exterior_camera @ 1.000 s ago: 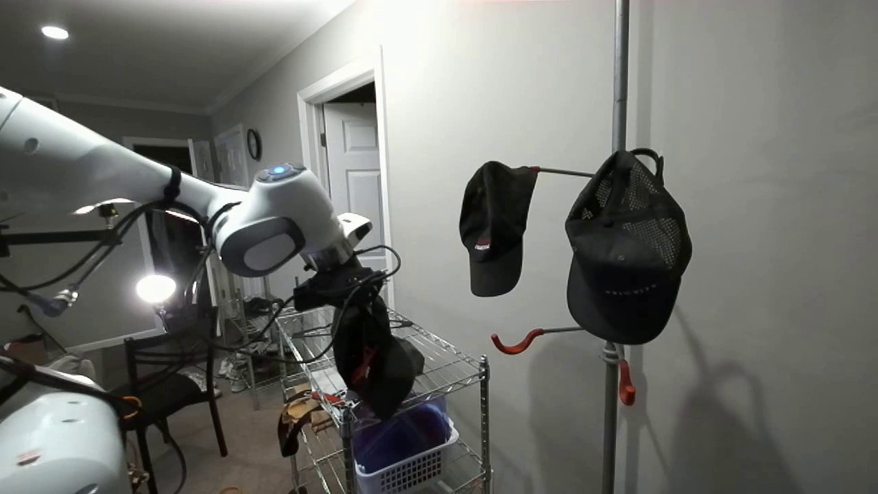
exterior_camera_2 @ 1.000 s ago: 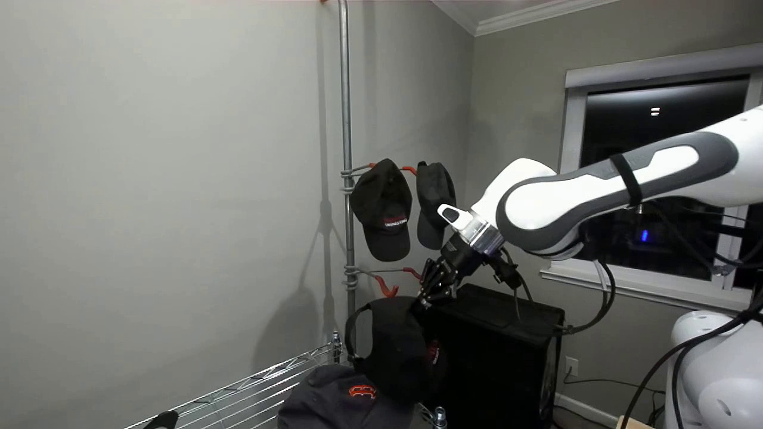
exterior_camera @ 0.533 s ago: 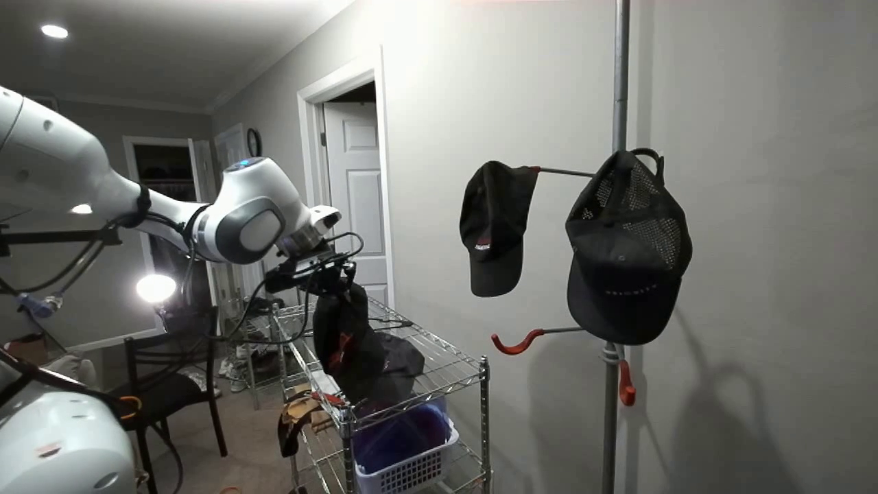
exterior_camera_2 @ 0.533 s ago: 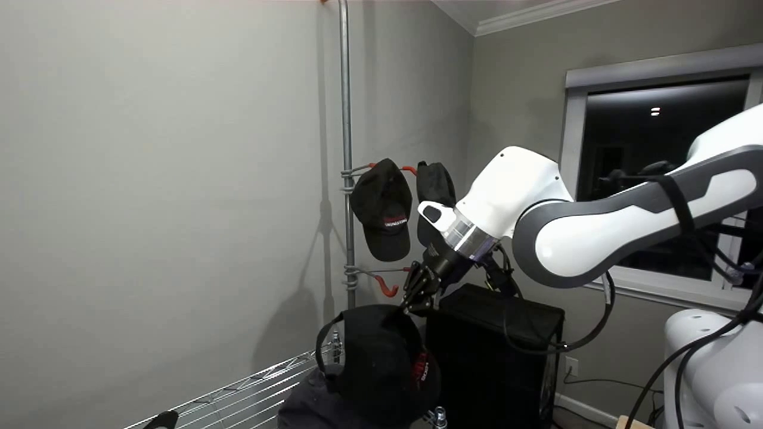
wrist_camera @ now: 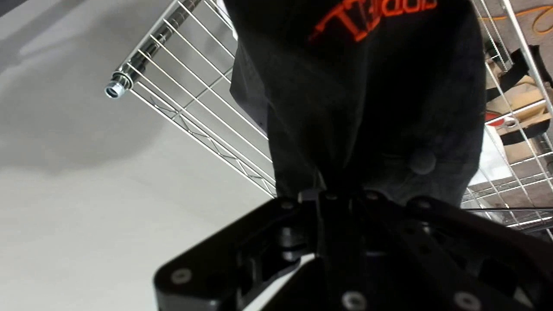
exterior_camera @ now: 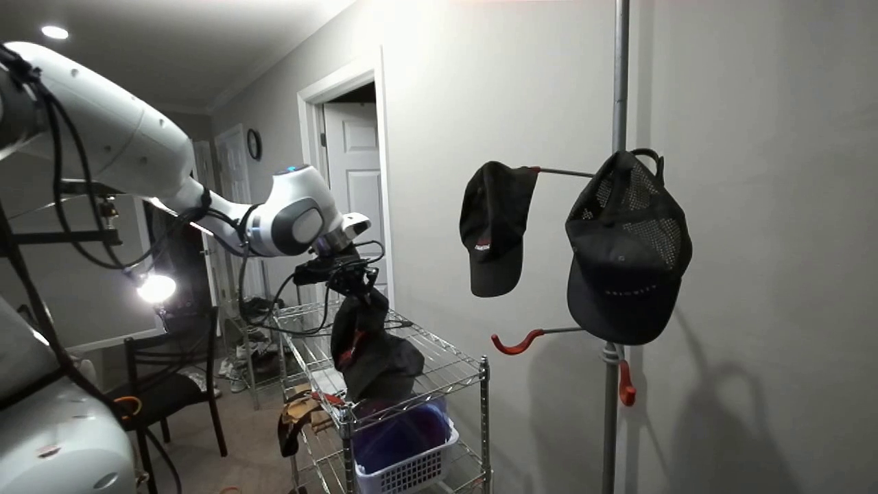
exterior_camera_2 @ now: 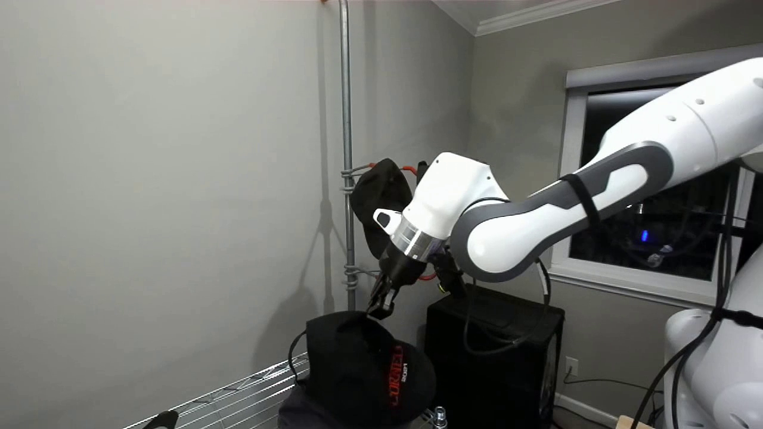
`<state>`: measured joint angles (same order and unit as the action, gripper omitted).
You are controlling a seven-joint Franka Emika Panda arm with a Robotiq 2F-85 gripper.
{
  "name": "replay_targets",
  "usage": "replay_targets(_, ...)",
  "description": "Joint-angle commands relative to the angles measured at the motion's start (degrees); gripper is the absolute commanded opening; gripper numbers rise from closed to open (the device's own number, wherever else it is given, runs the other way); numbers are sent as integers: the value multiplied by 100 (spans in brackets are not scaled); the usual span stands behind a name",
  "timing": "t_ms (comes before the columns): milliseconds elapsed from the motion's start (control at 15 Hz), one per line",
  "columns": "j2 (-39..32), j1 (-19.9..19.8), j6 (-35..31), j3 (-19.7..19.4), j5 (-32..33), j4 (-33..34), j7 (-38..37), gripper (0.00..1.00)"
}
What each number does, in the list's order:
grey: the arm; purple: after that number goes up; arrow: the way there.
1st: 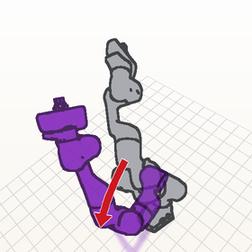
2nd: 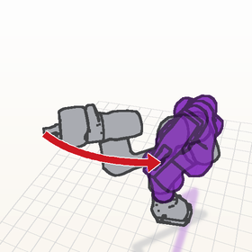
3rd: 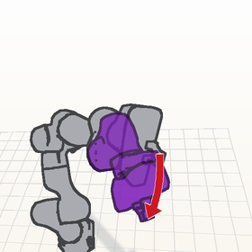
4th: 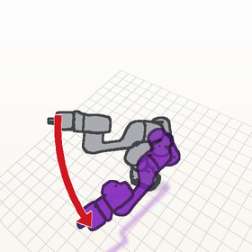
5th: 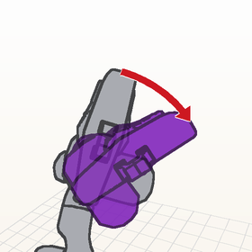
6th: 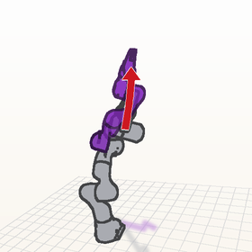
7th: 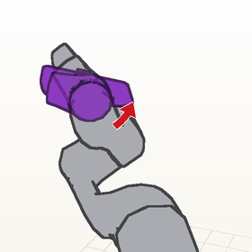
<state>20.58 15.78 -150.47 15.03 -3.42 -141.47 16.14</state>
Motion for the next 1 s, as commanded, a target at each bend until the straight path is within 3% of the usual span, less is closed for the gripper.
replay_targets(0, -728, 32, 242, -110, 106, 616, -295, 3)
replay_targets(400, -1390, -10, 10, -107, 95, 1095, -446, 3)
replay_targets(867, -1829, -139, -494, -98, 706, 1415, -947, 4)
replay_targets(933, -1880, -164, -517, -111, 807, 1459, -1054, 17)
